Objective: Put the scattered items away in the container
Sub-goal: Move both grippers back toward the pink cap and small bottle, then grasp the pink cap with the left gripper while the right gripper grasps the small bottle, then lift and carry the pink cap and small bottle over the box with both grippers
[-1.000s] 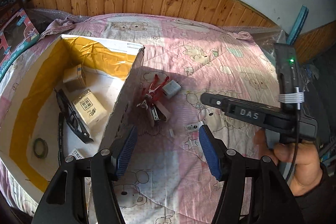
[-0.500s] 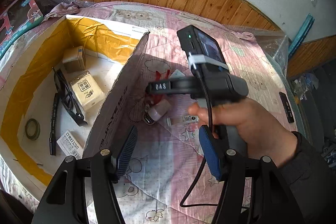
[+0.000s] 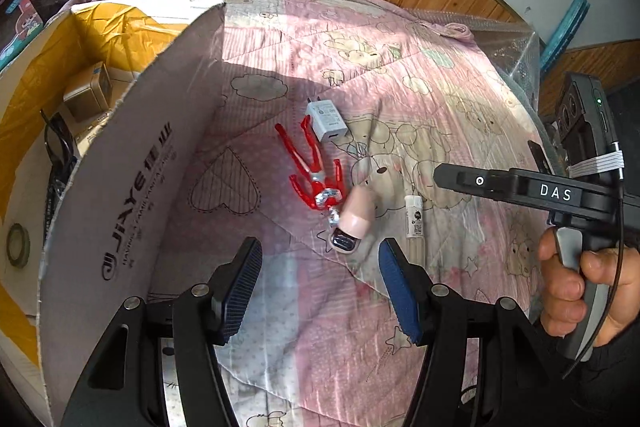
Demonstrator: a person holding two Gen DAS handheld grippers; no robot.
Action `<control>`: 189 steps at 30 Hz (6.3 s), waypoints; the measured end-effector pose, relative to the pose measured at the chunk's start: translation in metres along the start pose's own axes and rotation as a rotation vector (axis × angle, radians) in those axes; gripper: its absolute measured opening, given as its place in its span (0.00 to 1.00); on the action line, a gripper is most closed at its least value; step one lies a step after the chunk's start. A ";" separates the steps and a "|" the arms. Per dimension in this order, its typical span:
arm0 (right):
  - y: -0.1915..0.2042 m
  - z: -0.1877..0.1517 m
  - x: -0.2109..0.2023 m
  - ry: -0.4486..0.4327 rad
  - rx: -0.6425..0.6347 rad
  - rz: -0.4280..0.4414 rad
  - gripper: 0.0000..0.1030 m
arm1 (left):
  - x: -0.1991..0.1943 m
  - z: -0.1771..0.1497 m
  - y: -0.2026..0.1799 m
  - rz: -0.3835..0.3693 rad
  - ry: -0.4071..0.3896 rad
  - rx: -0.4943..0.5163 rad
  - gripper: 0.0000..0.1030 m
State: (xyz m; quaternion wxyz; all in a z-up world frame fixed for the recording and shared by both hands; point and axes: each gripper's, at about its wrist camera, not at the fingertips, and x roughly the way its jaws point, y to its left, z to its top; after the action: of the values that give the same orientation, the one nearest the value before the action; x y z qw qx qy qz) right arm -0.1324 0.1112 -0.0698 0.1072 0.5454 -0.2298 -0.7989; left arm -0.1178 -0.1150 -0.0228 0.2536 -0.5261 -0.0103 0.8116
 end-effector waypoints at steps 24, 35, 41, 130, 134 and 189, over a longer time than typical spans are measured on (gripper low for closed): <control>-0.001 -0.036 0.023 0.069 -0.135 -0.113 0.48 | 0.080 0.016 -0.031 -0.136 0.009 0.256 0.31; -0.014 -0.039 0.035 0.086 -0.109 -0.113 0.47 | 0.097 0.014 -0.029 -0.026 0.017 0.185 0.26; -0.005 -0.040 0.041 0.048 -0.155 -0.194 0.13 | 0.068 0.007 -0.008 -0.025 -0.001 0.071 0.26; 0.256 -0.121 -0.059 -0.202 -0.429 -0.042 0.11 | -0.185 -0.067 0.106 -0.017 -0.319 -0.190 0.26; 0.266 -0.117 -0.057 -0.203 -0.440 -0.038 0.11 | -0.192 -0.063 0.115 -0.020 -0.332 -0.203 0.26; 0.300 0.030 0.018 -0.157 -0.501 -0.058 0.11 | -0.169 0.038 0.209 0.070 -0.279 -0.237 0.26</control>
State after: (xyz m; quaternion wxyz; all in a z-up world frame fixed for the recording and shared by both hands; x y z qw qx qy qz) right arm -0.1911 -0.1503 0.0699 0.1978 0.4447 -0.0168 -0.8734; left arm -0.1802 -0.3589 0.0780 0.1578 -0.4349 -0.1226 0.8780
